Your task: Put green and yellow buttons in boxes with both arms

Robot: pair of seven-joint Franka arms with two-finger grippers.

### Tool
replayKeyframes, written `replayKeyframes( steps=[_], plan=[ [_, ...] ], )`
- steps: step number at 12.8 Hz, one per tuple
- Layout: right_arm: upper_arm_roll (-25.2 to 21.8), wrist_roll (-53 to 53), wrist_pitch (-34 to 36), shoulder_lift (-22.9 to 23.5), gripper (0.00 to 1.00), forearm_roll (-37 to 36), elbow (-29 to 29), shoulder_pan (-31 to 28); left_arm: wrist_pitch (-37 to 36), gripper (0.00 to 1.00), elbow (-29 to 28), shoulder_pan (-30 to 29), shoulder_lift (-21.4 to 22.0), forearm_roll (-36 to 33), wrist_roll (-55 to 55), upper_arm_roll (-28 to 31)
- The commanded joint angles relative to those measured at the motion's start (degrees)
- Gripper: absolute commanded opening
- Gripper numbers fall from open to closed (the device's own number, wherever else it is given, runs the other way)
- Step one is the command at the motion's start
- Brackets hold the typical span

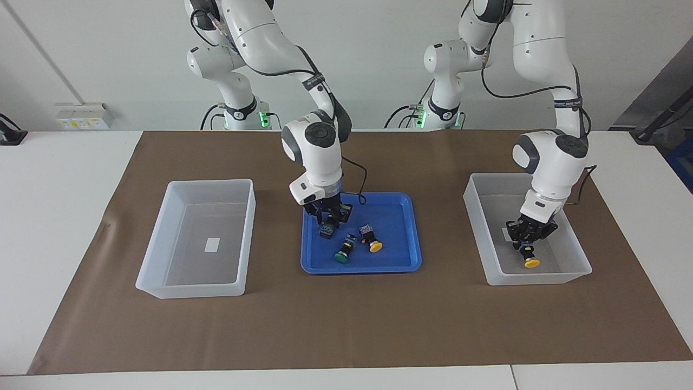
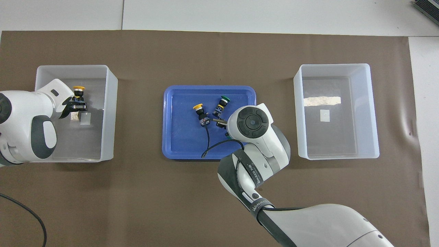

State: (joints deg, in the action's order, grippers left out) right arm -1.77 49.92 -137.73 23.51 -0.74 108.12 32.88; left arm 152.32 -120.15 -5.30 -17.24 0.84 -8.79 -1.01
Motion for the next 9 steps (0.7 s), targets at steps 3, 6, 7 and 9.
replayKeyframes(
  steps=[3, 6, 7, 9],
  plan=[
    [0.01, 0.36, -2.54, 0.84, 0.23, -0.4, 0.68, 0.17, -0.79, 1.0, 0.97, -0.76, 2.46, -0.4, -0.88, -0.04],
    [0.1, 2.73, -0.62, -0.21, 0.0, -0.4, 0.16, 0.43, -3.68, 1.0, 0.97, -0.68, 5.19, -0.4, -0.7, -0.04],
    [0.1, 2.73, 1.57, -2.39, 0.0, 0.2, -0.02, 0.43, -5.26, 1.0, 1.05, -0.68, 5.89, -0.4, -0.61, -0.04],
    [0.01, 1.77, 7.88, -8.27, 0.0, 0.56, -0.19, -0.44, -7.37, 1.0, 1.05, -0.15, 7.56, -0.4, -0.18, -0.04]
  ],
)
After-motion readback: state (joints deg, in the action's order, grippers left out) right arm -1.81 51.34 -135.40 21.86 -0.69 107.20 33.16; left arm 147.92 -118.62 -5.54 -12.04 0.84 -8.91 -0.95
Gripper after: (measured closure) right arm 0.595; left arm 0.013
